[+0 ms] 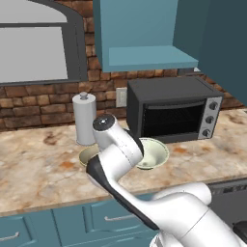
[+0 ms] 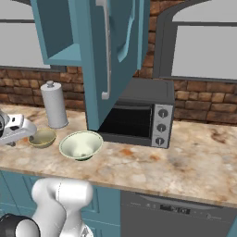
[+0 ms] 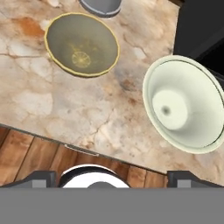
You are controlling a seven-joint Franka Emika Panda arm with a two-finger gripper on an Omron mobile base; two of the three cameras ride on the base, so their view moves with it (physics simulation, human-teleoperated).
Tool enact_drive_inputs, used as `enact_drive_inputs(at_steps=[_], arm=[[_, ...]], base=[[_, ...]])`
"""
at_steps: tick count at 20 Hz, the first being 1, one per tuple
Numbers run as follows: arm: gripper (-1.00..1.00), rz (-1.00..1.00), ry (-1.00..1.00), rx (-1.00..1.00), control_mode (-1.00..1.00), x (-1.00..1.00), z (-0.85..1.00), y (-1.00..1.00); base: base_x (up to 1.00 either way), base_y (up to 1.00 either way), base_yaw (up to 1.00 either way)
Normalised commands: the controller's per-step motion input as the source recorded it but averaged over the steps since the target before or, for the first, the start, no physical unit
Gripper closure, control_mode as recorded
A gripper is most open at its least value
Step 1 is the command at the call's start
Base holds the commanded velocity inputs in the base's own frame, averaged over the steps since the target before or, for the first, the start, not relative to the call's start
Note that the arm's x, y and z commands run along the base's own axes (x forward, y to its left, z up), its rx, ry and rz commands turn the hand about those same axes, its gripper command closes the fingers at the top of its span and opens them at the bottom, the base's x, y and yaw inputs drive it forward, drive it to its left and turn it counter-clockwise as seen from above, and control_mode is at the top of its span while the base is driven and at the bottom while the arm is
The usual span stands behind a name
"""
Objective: Pick up the bowls on the counter and stack them on top of one another in the open cabinet. Place the smaller bowl on top of the larger bowl.
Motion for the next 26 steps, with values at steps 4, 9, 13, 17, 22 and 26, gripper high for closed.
enact_drive_inputs(at_steps=[4, 9, 13, 17, 22, 26], arm=[[-1.0, 0.0, 0.0, 0.0, -1.0, 0.09, -0.23, 0.45], [-1.0, 0.0, 0.0, 0.0, -1.0, 0.17, -0.17, 0.37], [-1.0, 0.0, -0.06, 0.0, -1.0, 0.2, -0.1, 0.13], [-1.0, 0.0, -0.02, 0.0, -1.0, 0.22, -0.16, 0.09], [-1.0, 0.0, -0.01, 0.0, -1.0, 0.26, -0.25, 0.07], [-1.0, 0.0, 0.0, 0.0, -1.0, 0.28, -0.19, 0.09]], base=[[0.0, 0.0, 0.0], [0.0, 0.0, 0.0], [0.0, 0.0, 0.0], [0.0, 0.0, 0.0], [0.0, 0.0, 0.0], [0.0, 0.0, 0.0]])
